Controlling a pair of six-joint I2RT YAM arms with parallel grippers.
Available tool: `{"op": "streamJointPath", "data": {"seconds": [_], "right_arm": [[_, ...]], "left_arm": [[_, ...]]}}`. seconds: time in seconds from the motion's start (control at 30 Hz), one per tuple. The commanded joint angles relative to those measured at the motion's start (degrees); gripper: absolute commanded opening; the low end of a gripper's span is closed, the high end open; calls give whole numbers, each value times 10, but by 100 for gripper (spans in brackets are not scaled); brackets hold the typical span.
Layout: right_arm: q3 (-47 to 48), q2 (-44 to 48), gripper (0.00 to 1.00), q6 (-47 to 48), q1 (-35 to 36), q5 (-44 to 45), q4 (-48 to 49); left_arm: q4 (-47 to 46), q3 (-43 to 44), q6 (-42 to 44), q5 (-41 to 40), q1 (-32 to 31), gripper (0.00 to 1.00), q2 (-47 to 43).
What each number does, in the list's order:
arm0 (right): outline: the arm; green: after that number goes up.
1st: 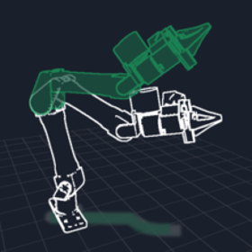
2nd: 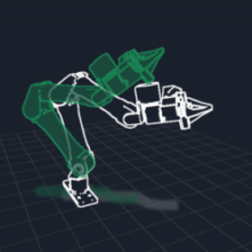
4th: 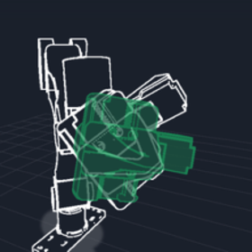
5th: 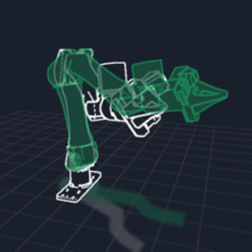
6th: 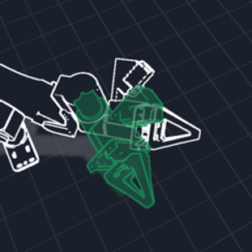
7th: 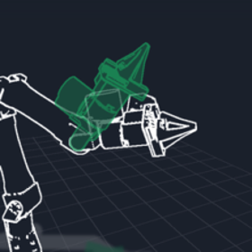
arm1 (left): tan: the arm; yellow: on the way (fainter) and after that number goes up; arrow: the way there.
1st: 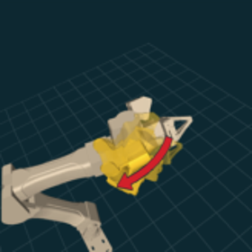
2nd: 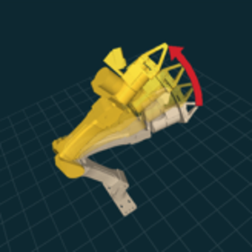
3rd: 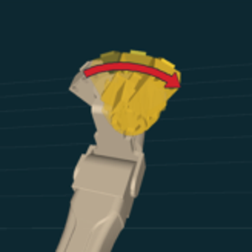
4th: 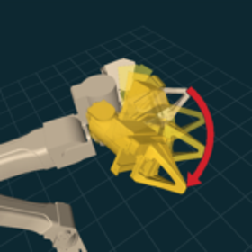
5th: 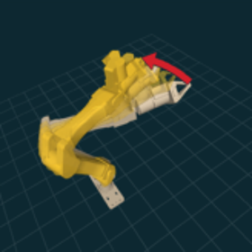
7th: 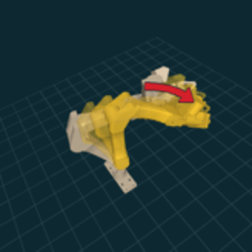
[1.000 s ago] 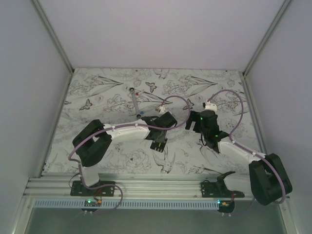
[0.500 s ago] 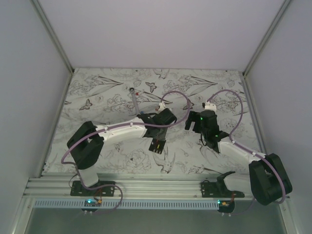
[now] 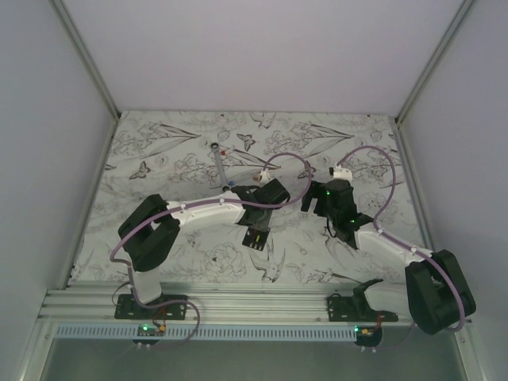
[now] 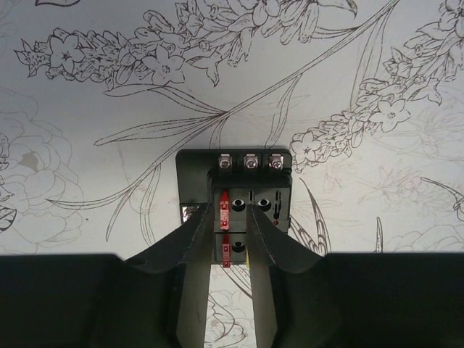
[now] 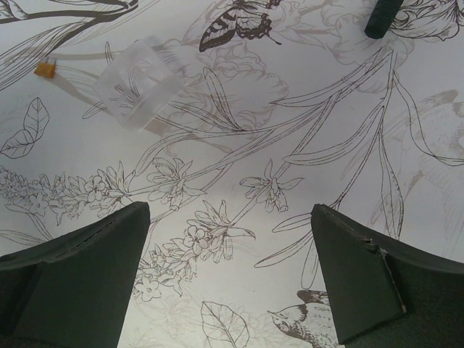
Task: Snap on the fuse box
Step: Install the fuse at the fuse box base.
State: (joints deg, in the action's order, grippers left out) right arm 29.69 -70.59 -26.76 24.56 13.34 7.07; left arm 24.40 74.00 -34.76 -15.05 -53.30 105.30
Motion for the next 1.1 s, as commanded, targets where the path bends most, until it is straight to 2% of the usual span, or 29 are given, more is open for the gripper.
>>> {"op": "streamJointPath", "data": {"seconds": [0.0, 0.73, 1.07], "right_arm": [[6, 2, 100, 2, -4, -1, 19], [6, 4, 100, 1, -4, 0, 18], [7, 4, 100, 1, -4, -1, 18]], "left_arm": [[32, 10, -4, -8, 1, 27, 7], [43, 17, -5, -2, 1, 18, 21], [46, 21, -7, 2, 3, 8, 25]]}}
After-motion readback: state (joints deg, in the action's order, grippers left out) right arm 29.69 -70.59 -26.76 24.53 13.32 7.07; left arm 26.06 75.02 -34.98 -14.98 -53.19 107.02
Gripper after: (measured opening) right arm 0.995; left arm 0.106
